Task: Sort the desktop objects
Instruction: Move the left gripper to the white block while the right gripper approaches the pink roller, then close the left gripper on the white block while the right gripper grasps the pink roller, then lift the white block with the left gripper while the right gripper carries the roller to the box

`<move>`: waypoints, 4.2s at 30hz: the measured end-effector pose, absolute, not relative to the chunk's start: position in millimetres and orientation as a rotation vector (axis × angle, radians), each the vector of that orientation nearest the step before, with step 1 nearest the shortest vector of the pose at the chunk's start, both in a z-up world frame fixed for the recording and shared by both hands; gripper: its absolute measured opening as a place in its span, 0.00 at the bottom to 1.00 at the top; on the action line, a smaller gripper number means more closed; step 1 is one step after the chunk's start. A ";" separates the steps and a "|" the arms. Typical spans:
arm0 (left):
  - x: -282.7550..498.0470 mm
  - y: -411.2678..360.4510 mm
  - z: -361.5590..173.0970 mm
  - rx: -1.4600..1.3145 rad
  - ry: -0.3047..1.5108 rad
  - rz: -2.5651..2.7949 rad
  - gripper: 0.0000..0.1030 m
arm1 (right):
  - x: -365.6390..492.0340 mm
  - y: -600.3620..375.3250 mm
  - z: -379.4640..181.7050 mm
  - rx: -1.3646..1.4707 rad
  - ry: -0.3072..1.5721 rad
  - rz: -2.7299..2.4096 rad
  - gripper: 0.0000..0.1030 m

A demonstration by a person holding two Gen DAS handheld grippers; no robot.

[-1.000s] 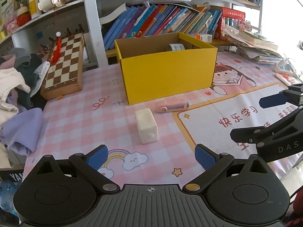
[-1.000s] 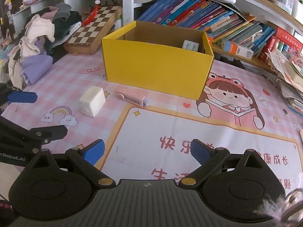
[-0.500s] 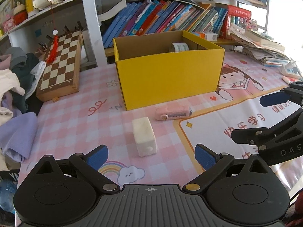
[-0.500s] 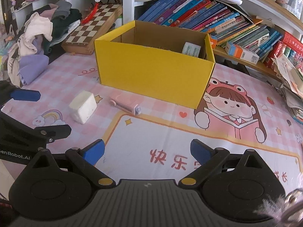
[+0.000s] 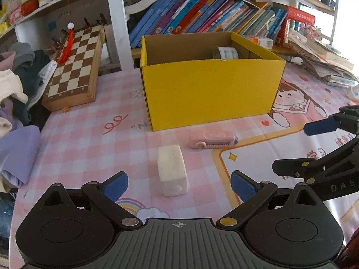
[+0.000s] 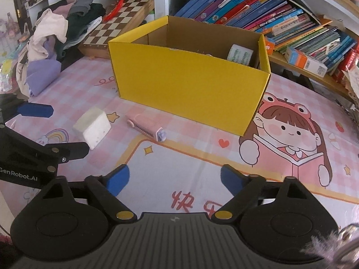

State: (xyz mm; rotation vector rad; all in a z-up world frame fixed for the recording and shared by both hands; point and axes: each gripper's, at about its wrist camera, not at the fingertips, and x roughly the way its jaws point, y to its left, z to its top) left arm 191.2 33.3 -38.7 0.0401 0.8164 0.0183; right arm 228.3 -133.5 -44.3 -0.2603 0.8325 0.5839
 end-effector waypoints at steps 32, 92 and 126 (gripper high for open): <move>244.4 58.9 -70.9 -0.123 0.939 0.108 0.41 | 294.6 -71.5 -86.5 -0.439 0.762 0.853 0.52; 212.8 28.8 44.9 0.023 0.603 -0.191 0.25 | 248.3 -157.2 30.3 -0.222 0.620 0.607 0.14; 370.4 31.0 26.5 0.135 0.673 -0.110 0.25 | 440.5 -87.3 44.2 -0.320 0.639 0.671 0.14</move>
